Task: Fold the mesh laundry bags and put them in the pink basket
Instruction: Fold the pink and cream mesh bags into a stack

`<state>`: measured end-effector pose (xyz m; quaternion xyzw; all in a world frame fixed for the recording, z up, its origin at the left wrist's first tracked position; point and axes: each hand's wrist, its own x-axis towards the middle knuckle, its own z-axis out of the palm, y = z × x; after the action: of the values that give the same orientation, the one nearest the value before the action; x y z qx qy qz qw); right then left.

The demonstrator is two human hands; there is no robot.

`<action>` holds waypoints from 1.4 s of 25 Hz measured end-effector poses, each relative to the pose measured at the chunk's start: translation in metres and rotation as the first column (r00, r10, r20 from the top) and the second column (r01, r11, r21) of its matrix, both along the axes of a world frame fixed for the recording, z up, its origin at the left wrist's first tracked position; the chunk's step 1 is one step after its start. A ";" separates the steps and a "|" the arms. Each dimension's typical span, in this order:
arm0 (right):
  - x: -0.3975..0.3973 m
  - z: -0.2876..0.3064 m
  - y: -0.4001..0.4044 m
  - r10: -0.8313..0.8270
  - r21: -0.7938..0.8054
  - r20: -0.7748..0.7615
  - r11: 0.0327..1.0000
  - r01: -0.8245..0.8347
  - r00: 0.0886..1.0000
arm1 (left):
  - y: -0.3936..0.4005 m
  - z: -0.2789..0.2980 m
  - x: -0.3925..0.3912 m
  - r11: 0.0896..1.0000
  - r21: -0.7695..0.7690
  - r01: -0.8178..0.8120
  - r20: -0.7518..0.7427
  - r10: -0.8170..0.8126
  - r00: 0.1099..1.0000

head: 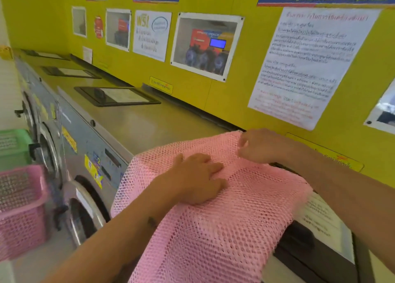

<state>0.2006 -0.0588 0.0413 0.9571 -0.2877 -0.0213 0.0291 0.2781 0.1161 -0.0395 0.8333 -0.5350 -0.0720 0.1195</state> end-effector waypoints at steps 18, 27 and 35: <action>-0.089 -0.037 -0.095 -0.075 0.175 -0.237 0.977 0.119 0.969 | -0.056 0.010 0.045 0.993 0.082 -0.087 0.099 0.079 0.992; -0.092 -0.069 -0.106 -0.068 0.140 -0.079 0.987 0.079 0.995 | -0.077 0.015 0.083 0.984 -0.174 0.025 0.202 0.011 0.979; -0.140 -0.025 -0.092 0.009 0.129 0.138 0.991 -0.027 0.990 | -0.081 0.041 0.001 0.913 -0.399 0.081 0.197 0.000 0.980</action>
<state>0.0605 -0.1508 0.0164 0.9587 -0.2784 0.0259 -0.0530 0.2790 0.0346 0.0018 0.7820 -0.5645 0.1190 0.2356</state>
